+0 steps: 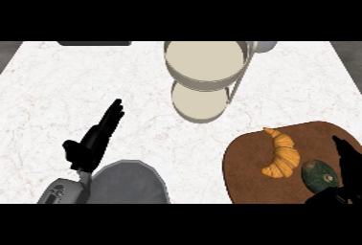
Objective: Pick the squash from the cutting board and place it in the tiered basket
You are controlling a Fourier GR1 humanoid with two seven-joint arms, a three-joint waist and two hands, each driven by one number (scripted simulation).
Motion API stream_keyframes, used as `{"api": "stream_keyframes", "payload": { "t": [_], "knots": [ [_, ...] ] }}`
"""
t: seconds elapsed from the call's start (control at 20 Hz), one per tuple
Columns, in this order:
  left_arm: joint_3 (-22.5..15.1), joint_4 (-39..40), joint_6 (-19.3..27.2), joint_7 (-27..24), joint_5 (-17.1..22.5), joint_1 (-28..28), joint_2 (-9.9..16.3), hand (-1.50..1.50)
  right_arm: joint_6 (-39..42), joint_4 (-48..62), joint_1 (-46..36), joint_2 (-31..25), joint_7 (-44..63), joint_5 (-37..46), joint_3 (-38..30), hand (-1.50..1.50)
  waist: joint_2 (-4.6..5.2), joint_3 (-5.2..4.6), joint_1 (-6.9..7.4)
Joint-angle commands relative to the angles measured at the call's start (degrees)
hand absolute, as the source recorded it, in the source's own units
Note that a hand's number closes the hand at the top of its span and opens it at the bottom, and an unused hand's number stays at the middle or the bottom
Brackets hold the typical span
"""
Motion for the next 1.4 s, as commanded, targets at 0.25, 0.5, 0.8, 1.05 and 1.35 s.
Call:
{"api": "stream_keyframes", "payload": {
  "t": [0.25,0.5,0.8,1.05,1.35],
  "knots": [
    [3.03,-1.45,-3.64,3.21,1.35,-0.76,1.66,0.00,-0.91,6.52,2.19,7.17,1.55,6.17,-0.78,-1.50,0.03,0.03,0.09],
    [2.86,-3.07,-2.53,2.87,-0.77,1.40,0.10,0.00,-5.78,6.96,4.60,11.35,-6.68,9.63,-3.22,1.50,-0.01,0.04,-0.02],
    [4.28,2.32,-3.00,2.50,-3.04,-3.76,-3.08,0.00,-2.68,6.22,-0.02,13.46,-9.48,14.89,-5.43,1.50,0.02,0.02,-0.10],
    [3.73,-5.21,-3.13,3.59,-5.11,3.02,-3.85,0.00,-1.54,10.03,-0.01,15.78,-13.49,17.64,-7.83,1.50,-0.02,0.03,0.13],
    [6.18,0.81,-5.05,1.97,-5.68,-0.24,-4.34,0.00,1.32,-1.26,6.30,14.68,-12.08,21.58,-7.83,1.50,-0.04,0.01,-0.36]
  ]
}}
